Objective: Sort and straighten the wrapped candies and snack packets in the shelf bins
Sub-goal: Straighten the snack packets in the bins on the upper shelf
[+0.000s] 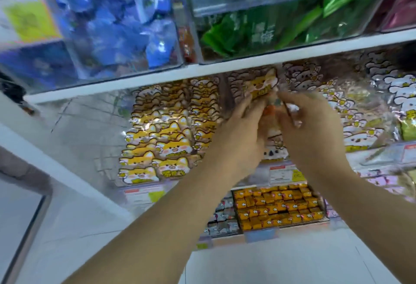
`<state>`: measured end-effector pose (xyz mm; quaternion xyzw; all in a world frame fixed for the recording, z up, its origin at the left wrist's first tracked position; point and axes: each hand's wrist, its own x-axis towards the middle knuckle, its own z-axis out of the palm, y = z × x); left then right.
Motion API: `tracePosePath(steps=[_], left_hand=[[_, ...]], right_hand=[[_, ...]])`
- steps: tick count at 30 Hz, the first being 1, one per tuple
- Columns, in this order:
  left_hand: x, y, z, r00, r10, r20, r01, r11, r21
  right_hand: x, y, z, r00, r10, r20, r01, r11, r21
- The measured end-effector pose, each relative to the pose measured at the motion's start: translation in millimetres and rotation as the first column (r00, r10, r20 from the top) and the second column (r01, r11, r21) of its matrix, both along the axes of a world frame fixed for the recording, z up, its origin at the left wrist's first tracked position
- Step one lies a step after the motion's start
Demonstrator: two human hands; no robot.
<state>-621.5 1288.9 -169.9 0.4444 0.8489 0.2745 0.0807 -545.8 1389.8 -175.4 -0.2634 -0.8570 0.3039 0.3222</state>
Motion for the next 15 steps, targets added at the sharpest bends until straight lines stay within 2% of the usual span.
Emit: tracePosePath(steps=[3, 7, 11, 15], left_hand=[[-4.8, -22.3, 5.8, 1.000, -0.007, 0.030, 0.001, 0.982, 0.188], [-16.9, -48.3, 6.9, 0.996, 0.071, 0.054, -0.084, 0.946, 0.313], [-28.5, -67.7, -2.0, 0.992, 0.110, 0.065, -0.125, 0.938, 0.324], [-31.8, -77.1, -8.0, 0.990, 0.093, 0.107, -0.125, 0.931, 0.343]], right_hand=[[-7.4, -21.4, 8.9, 0.987, -0.058, -0.150, 0.049, 0.997, -0.060], [-27.1, -40.9, 14.4, 0.964, -0.122, -0.237, 0.078, 0.979, -0.188], [-43.1, -63.3, 14.1, 0.929, -0.174, -0.327, 0.122, 0.977, -0.176], [-58.3, -89.0, 6.7, 0.938, -0.060, -0.340, 0.010, 0.989, -0.147]])
